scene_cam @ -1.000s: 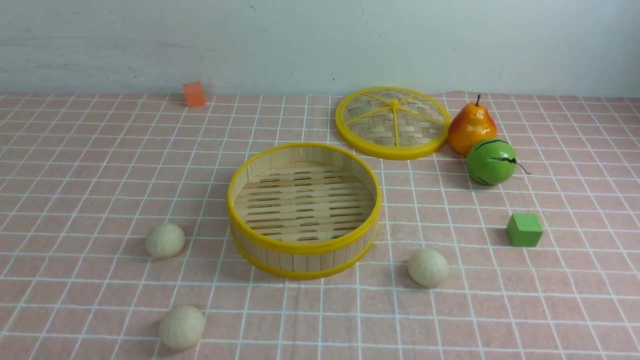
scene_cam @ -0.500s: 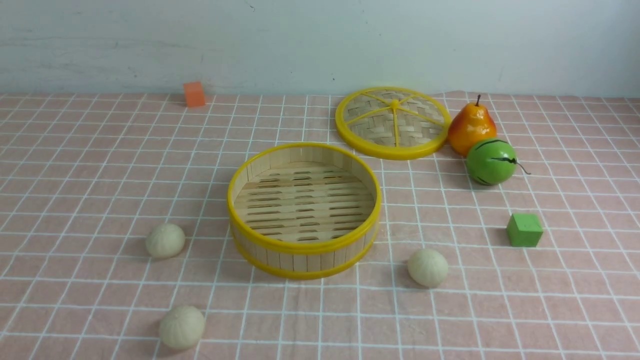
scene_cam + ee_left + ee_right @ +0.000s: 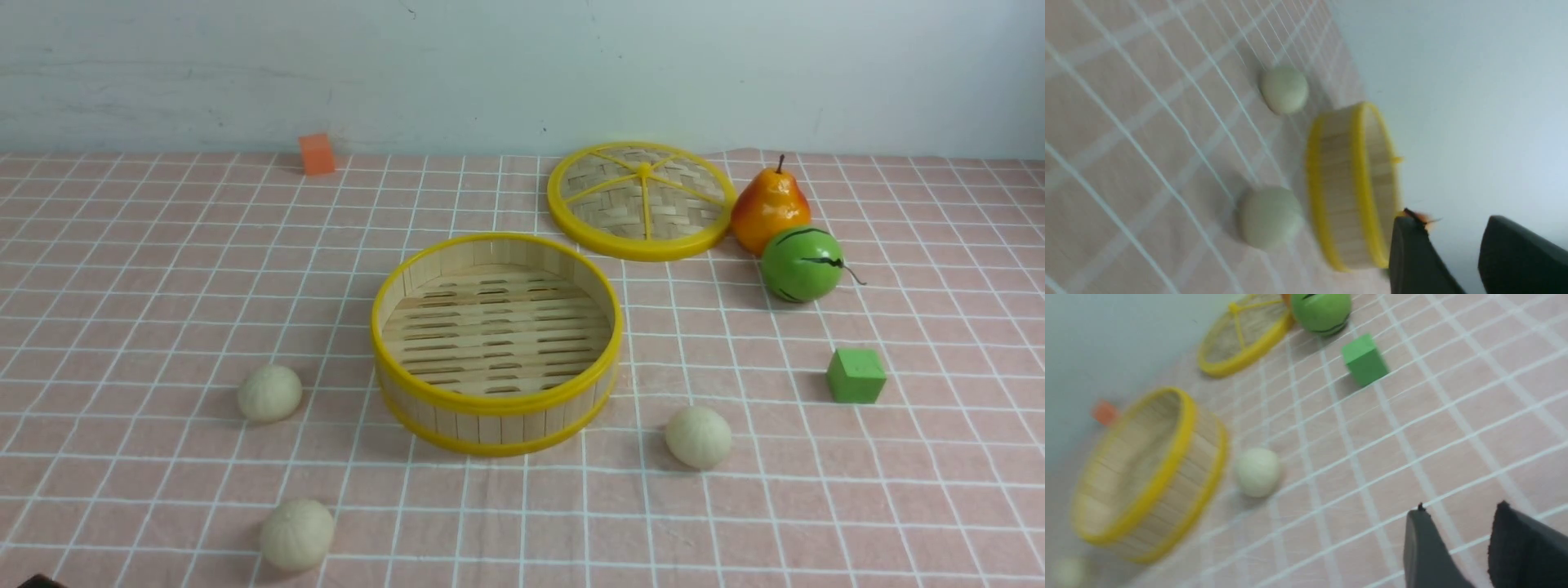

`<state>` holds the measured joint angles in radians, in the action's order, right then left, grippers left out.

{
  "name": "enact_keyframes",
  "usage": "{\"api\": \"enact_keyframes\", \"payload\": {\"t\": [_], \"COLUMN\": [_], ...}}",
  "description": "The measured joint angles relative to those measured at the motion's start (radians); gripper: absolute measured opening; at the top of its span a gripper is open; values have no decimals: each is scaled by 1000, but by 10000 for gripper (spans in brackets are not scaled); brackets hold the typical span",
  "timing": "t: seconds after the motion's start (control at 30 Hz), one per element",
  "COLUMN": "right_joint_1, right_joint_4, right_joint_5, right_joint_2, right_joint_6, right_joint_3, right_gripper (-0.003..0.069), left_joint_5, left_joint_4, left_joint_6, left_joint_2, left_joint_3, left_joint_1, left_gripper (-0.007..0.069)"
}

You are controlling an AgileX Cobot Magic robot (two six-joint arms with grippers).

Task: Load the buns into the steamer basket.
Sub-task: Use the left arm to grab a steamed stuffed bun

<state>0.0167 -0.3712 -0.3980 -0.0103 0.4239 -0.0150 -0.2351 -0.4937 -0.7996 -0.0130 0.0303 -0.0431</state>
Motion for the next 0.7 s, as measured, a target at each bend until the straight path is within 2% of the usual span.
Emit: {"api": "enact_keyframes", "payload": {"t": [0.1, 0.17, 0.37, 0.43, 0.47, 0.53, 0.57, 0.63, 0.67, 0.7], "right_joint_1": [0, 0, 0, 0, 0, -1, -1, -1, -1, -1], "right_joint_4": [-228, -299, -282, -243, -210, -197, -189, -174, -173, -162], "right_joint_5": [-9, -11, -9, 3, 32, 54, 90, 107, 109, 119], "right_joint_2": [0, 0, 0, 0, 0, 0, 0, 2, 3, 33], "right_joint_6": [82, 96, 75, 70, 62, 58, 47, 4, -5, -51], "right_joint_3": [-6, -8, -8, -8, -9, -9, -8, 18, 21, 60], "right_gripper": [239, 239, 239, 239, 239, 239, 235, 209, 200, 150], "left_joint_5": [1, -14, -42, -57, -82, -103, -117, -137, -139, -169], "left_joint_4": [-173, -210, -183, -169, -152, -149, -145, -141, -139, -126], "left_joint_6": [-111, -128, -94, -16, 122, 249, 371, 507, 518, 577], "left_joint_2": [0, 0, 0, 0, 0, 0, 0, 7, 15, 68], "left_joint_3": [0, 0, 0, 0, -17, -49, -102, -196, -216, -285], "left_joint_1": [0, 0, 0, 0, 0, 0, 0, 0, 0, 0], "left_gripper": [238, 238, 238, 238, 238, 238, 236, 220, 213, 181]}}
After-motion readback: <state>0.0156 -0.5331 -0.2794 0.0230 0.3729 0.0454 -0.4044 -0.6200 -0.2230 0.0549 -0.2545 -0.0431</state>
